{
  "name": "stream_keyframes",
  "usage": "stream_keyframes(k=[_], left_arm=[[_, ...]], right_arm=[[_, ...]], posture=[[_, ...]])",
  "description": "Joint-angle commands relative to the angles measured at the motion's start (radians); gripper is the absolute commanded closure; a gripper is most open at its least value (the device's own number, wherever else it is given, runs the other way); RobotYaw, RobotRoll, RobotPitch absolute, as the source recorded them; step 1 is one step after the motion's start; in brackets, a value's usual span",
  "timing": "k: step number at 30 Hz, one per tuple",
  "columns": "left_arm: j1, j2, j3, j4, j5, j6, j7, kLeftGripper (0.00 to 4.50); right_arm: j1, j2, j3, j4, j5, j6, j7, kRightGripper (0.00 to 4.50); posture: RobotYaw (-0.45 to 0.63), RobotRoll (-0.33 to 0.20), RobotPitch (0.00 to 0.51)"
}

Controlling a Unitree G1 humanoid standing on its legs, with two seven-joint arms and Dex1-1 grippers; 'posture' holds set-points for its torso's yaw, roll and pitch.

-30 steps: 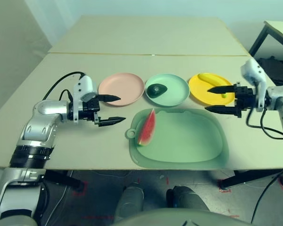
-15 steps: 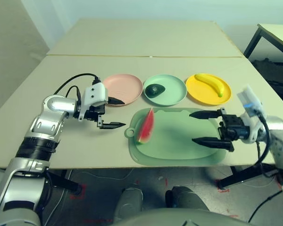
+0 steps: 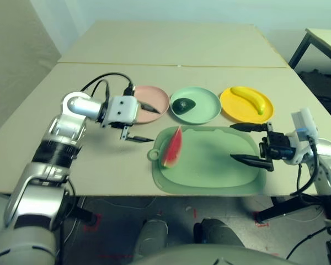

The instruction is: Place the fruits into color-matched plates.

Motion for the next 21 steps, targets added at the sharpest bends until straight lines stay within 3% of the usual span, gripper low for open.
stream_keyframes(k=[1, 9, 15, 21], left_arm=[[-0.049, 0.023, -0.128, -0.009, 0.0, -0.051, -0.038, 0.0], [-0.114, 0.063, -0.331, 0.033, -0.024, -0.168, -0.038, 0.0], [-0.084, -0.016, -0.303, 0.085, 0.016, -0.181, -0.027, 0.0], [-0.032, -0.036, -0.289, 0.088, 0.075, -0.182, 0.009, 0.0]], right_arm=[[-0.001, -0.009, 0.005, 0.013, -0.008, -0.014, 0.006, 0.01], [0.011, 0.0, 0.011, 0.01, -0.013, -0.033, -0.005, 0.01], [0.028, 0.002, 0.012, 0.004, -0.015, -0.034, -0.026, 0.01], [0.042, 0.009, 0.022, -0.024, -0.009, -0.026, -0.052, 0.01]], posture=[[0.05, 0.0, 0.057], [0.02, 0.0, 0.053], [0.0, 0.0, 0.045], [0.0, 0.0, 0.041]])
